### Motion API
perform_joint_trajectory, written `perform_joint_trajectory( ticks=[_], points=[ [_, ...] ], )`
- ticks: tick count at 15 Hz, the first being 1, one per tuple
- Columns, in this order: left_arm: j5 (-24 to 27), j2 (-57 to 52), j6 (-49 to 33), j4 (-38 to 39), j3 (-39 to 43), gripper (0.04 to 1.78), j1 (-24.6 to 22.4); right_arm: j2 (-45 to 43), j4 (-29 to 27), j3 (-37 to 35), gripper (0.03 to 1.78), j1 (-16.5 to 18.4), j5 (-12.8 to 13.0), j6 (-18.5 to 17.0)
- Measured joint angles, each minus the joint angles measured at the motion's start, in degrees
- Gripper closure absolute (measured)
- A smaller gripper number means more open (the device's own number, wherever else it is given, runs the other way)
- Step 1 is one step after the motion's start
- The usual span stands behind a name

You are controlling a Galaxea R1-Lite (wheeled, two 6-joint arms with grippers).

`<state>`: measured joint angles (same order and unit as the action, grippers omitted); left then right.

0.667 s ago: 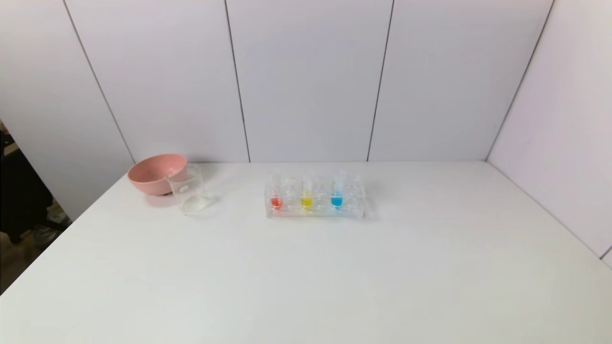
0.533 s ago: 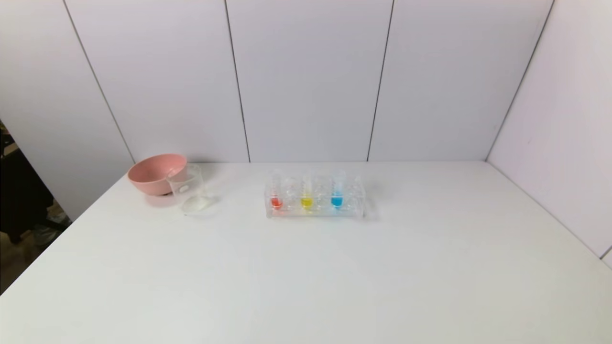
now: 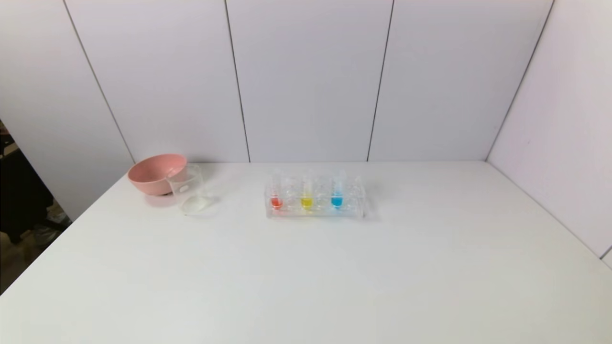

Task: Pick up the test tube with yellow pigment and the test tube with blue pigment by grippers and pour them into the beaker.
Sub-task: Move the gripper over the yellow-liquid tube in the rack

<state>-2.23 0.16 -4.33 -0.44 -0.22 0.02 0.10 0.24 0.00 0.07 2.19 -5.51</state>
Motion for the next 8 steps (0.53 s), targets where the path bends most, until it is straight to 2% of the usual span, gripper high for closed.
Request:
perform_joint_trajectory(
  ticks=[3,8],
  points=[
    [1.4,0.1,-0.5,-0.6,-2.4,0.06,0.0,0.0,0.0,0.0,0.1,0.0,0.0,0.0],
    [8.2,6.1,-2.0,-5.9,-15.3,0.06,0.0,0.0,0.0,0.0,0.1,0.0,0.0,0.0]
  ],
)
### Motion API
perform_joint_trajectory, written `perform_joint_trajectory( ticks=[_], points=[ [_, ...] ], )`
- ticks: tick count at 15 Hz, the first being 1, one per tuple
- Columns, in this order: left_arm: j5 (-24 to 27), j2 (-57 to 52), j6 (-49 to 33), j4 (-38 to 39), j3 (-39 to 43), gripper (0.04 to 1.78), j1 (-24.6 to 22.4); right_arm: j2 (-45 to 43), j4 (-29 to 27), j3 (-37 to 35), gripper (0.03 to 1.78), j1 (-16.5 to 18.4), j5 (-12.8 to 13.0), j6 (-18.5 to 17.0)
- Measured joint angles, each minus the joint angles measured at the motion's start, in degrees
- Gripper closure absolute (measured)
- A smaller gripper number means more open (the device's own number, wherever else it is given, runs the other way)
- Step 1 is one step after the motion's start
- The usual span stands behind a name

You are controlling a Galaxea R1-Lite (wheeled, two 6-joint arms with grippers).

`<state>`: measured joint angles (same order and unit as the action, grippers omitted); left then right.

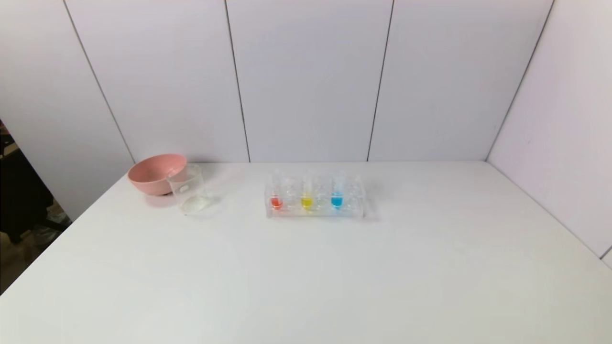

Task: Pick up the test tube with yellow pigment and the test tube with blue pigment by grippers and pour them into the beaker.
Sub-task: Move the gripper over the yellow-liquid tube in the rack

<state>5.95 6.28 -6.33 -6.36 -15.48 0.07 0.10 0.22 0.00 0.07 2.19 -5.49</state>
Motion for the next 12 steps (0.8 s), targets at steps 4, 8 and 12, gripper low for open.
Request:
perform_joint_trajectory(
  ticks=[4,8,12],
  points=[
    [6.4,13.8,-0.4,5.5,-6.9,0.06,0.1,0.0,0.0,0.0,0.1,0.0,0.0,0.0],
    [10.1,32.6,-0.8,19.7,-11.6,0.06,1.5,0.0,0.0,0.0,0.1,0.0,0.0,0.0],
    [9.9,48.9,-1.2,30.4,-16.1,0.06,8.5,0.0,0.0,0.0,0.1,0.0,0.0,0.0]
  ],
)
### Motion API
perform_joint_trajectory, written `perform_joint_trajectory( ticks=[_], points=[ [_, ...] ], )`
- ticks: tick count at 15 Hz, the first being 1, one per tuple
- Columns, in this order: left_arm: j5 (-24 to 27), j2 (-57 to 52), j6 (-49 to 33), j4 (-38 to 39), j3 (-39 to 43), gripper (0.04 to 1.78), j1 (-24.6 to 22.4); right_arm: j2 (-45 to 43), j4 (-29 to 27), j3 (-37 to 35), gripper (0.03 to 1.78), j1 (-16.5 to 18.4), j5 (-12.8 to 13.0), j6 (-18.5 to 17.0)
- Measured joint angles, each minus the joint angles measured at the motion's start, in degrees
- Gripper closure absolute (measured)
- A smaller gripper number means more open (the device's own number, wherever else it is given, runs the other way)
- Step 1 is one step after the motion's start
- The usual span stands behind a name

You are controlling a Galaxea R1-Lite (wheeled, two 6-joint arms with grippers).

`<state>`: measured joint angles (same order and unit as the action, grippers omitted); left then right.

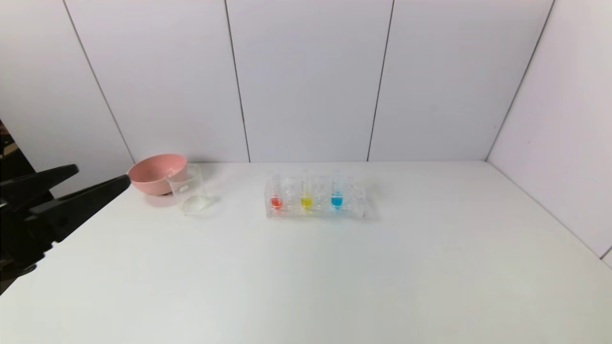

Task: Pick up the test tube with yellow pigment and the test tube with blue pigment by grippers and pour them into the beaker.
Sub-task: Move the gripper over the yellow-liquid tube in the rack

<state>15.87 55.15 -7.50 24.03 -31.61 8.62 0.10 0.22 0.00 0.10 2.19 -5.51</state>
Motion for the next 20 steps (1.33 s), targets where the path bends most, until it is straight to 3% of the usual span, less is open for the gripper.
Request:
perform_joint_trajectory(
  ticks=[3,7,11,15,20],
  points=[
    [-4.9,10.7,0.0,8.2,-2.1,0.06,7.4,0.0,0.0,0.0,0.1,0.0,0.0,0.0],
    [-17.7,23.7,-0.1,21.0,-2.6,0.06,19.1,0.0,0.0,0.0,0.1,0.0,0.0,0.0],
    [-29.3,35.2,0.3,33.9,-2.7,0.06,27.9,0.0,0.0,0.0,0.1,0.0,0.0,0.0],
    [-38.5,46.4,3.0,44.3,-4.0,0.06,33.4,0.0,0.0,0.0,0.1,0.0,0.0,0.0],
    [-46.2,61.2,8.5,59.4,-7.5,0.06,35.3,0.0,0.0,0.0,0.1,0.0,0.0,0.0]
  ],
)
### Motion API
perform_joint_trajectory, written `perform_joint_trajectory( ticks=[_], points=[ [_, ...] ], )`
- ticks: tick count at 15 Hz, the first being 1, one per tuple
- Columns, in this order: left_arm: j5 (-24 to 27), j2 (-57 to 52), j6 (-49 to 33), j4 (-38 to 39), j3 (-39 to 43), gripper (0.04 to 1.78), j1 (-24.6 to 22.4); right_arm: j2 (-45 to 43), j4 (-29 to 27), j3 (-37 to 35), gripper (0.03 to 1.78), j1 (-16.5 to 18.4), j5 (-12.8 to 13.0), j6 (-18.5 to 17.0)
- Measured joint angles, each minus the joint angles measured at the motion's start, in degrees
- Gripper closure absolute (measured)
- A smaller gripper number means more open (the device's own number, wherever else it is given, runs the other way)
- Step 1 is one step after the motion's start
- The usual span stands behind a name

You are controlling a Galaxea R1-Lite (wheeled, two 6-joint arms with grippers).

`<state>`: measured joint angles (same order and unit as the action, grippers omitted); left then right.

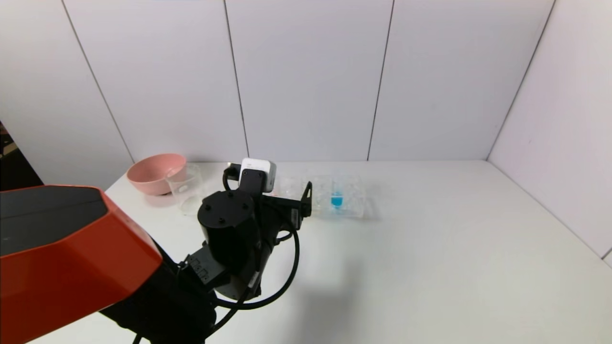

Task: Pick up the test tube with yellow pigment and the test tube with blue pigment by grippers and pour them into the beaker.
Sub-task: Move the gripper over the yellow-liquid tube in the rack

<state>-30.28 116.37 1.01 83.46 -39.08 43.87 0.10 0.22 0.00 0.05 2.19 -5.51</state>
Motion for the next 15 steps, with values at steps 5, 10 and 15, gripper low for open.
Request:
perform_joint_trajectory(
  ticks=[5,10,15],
  points=[
    [-3.7,9.4,0.8,1.1,-7.5,0.06,0.2,0.0,0.0,0.0,0.1,0.0,0.0,0.0],
    [-5.0,14.3,0.6,-3.8,-15.8,0.06,-0.2,0.0,0.0,0.0,0.1,0.0,0.0,0.0],
    [-4.9,16.6,0.2,-10.1,-24.2,0.06,-1.7,0.0,0.0,0.0,0.1,0.0,0.0,0.0]
  ],
)
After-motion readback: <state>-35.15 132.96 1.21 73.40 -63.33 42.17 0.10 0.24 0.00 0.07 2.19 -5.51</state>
